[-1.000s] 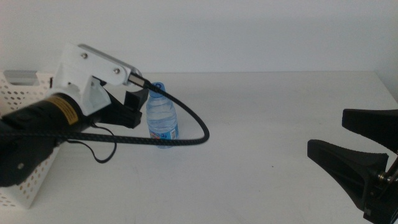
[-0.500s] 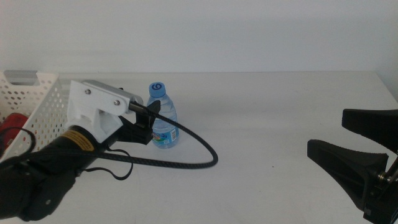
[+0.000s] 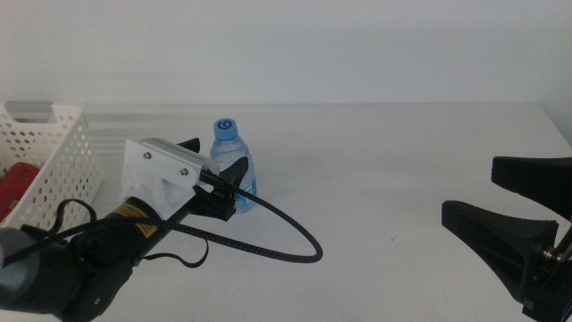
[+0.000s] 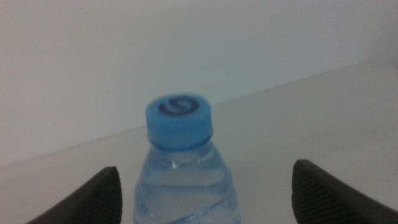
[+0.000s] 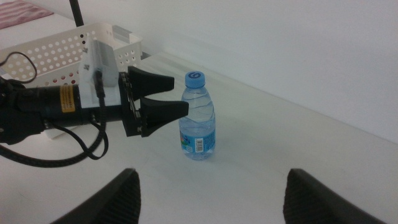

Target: Use arms to grab the bottles and put them into the dustbin to the left of the table.

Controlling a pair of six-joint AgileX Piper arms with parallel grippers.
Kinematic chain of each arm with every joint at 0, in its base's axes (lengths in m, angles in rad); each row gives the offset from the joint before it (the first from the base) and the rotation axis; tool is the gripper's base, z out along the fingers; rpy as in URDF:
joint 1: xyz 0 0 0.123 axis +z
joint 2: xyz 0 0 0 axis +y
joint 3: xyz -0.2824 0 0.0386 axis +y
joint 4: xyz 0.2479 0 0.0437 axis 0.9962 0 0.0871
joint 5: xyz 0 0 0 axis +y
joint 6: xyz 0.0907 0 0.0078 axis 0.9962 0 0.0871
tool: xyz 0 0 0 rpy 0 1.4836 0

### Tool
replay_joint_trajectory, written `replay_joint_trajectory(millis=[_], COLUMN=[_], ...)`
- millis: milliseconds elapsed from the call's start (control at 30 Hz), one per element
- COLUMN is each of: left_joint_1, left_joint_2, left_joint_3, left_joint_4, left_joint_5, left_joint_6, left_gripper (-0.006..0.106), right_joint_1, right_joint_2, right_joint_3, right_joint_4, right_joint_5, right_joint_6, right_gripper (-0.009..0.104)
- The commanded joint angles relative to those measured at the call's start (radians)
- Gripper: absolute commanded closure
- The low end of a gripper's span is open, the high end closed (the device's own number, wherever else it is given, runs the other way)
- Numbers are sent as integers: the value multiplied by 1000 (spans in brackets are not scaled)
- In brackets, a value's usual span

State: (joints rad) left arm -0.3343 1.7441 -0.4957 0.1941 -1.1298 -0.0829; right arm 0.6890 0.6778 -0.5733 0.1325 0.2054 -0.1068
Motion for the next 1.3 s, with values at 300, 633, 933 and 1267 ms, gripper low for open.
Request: replay_joint_trajectory(millis=[300, 633, 933, 1267], left_joint_1=[-1, -1, -1, -1], left_joint_2=[46, 181, 264, 272], left_joint_3=[-141, -255, -283, -284], left_joint_4=[-35, -35, -31, -78], left_joint_5=[-34, -33, -45, -87], left_joint_6=[-45, -52, -49, -196], left_gripper=[10, 10, 10, 36], right_joint_1=[-7, -7, -7, -7], right_joint_2=[-6, -6, -6, -6], right_joint_3=[-23, -23, -23, -23], right_joint_4=[-5, -5, -5, -5], right_joint_5=[-80, -80, -80, -80], right_joint_6=[-10, -10, -10, -10], right_gripper=[35, 35, 35, 35])
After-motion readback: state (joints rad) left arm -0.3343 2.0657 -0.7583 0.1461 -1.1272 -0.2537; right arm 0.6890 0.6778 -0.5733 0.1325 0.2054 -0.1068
